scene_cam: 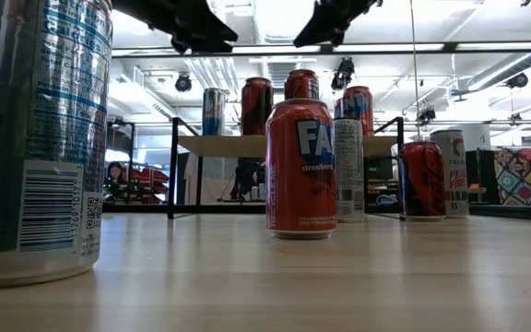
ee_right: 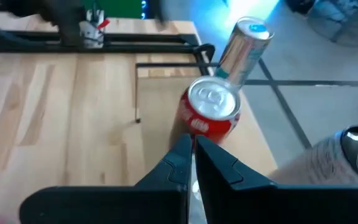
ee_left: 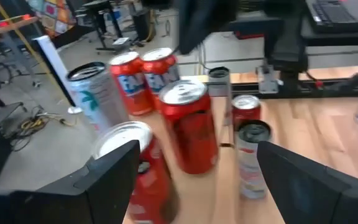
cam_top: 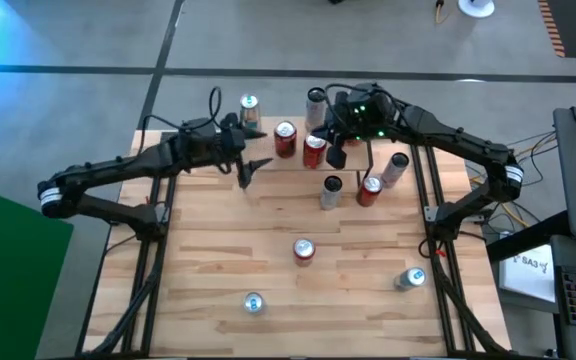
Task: Place canned beverage on shelf
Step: Adjust the red soda can on the shelf
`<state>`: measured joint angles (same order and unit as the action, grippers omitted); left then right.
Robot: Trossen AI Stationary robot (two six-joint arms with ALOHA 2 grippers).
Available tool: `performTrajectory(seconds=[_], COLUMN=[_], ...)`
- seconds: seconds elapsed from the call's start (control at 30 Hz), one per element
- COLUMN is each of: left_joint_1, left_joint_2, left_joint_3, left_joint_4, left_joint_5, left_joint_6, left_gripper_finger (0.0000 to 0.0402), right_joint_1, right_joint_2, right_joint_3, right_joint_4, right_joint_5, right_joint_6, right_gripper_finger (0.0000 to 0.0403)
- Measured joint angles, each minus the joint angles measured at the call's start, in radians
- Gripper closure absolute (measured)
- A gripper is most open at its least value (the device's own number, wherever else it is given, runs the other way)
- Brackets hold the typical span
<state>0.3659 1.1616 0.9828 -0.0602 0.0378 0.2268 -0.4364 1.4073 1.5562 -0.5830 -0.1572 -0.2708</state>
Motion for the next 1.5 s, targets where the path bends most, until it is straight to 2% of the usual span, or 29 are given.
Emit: performTrajectory(seconds=[0.1,0.37,0.77,0.87,1.07,1.5], left_joint_1=[-0.028,-0.038,-0.039,-0.039,-0.039,-0.039], left_joint_2=[-0.024,-0.106,-0.244,-0.252,-0.252,-0.254], left_joint_3=[-0.016,-0.117,-0.183,-0.203,-0.212,-0.212], left_joint_4=[-0.018,0.001,0.04,0.043,0.063,0.077], left_joint_5=[-0.022,-0.029,-0.029,-0.029,-0.029,-0.029], left_joint_6=[0.001,-0.006,-0.045,-0.053,-0.061,-0.053], left_gripper_finger=[0.0093,0.0093,0.0093,0.0093,0.0093,0.0093], right_joint_1=[-0.001,0.0,0.007,0.007,0.007,0.009], right_joint_2=[0.027,0.123,0.267,0.283,0.331,0.347], right_joint_3=[0.004,0.083,0.241,0.264,0.288,0.286], right_joint_4=[0.053,0.057,-0.077,-0.072,-0.068,-0.035], right_joint_5=[0.001,0.0,0.012,0.053,0.055,0.071], right_joint_6=[0.017,0.022,0.019,0.023,0.028,0.025], right_gripper_finger=[0.039,0.039,0.0391,0.0391,0.0391,0.0391])
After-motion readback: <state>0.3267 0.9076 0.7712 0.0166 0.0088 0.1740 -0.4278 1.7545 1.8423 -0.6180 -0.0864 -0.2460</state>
